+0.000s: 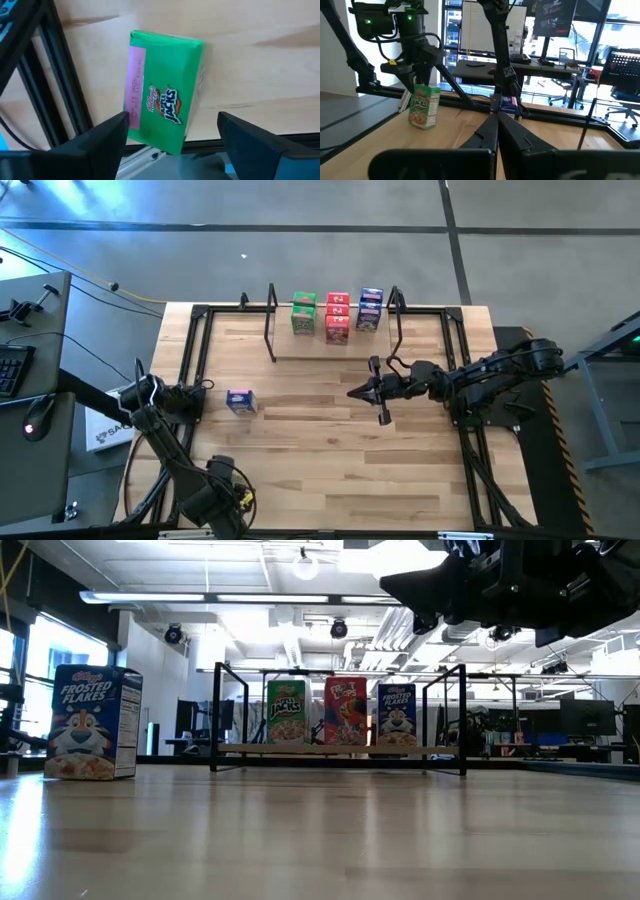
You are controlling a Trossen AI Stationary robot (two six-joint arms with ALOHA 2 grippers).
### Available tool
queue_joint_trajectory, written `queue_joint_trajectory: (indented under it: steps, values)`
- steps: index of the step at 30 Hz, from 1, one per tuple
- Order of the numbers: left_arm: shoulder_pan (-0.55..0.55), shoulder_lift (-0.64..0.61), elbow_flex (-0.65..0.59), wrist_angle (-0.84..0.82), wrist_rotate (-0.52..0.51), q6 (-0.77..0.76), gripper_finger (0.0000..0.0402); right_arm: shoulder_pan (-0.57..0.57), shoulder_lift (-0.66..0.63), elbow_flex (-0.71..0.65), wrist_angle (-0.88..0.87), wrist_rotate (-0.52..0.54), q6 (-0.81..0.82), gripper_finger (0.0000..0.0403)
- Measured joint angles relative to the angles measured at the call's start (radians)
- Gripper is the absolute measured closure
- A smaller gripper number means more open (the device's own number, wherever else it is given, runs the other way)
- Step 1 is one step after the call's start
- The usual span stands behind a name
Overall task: Stack cereal on shelf
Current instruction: Put the green cereal box on the shelf aligned with the other green cereal boxes
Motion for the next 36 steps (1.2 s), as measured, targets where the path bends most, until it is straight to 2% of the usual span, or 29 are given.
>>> queue_joint_trajectory:
  steps: [16, 22, 25, 29, 32, 36]
  values:
    - [0.043, 0.003, 0.045, 0.036, -0.019, 0.051, 0.0108, 0.0, 0.0, 0.003, -0.014, -0.011, 0.0, 0.0403]
    - [0.001, 0.003, -0.023, 0.135, -0.149, -0.005, 0.0117, 0.0, 0.0, 0.003, -0.027, -0.02, 0.0, 0.0403]
    - [-0.026, 0.002, -0.075, 0.174, -0.135, -0.011, 0.0138, 0.0, 0.0, 0.003, -0.027, -0.031, 0.0, 0.0403]
    - [-0.061, 0.001, -0.164, 0.212, -0.064, -0.01, 0.0183, 0.0, 0.0, 0.003, -0.028, -0.031, 0.019, 0.0403]
    - [-0.079, 0.002, -0.238, 0.298, -0.084, -0.002, 0.0223, 0.0, 0.0, 0.003, -0.034, -0.03, 0.031, 0.0403]
    - [-0.085, -0.008, -0.345, 0.519, -0.148, 0.084, 0.0277, 0.001, 0.0, 0.003, -0.041, -0.03, 0.058, 0.0403]
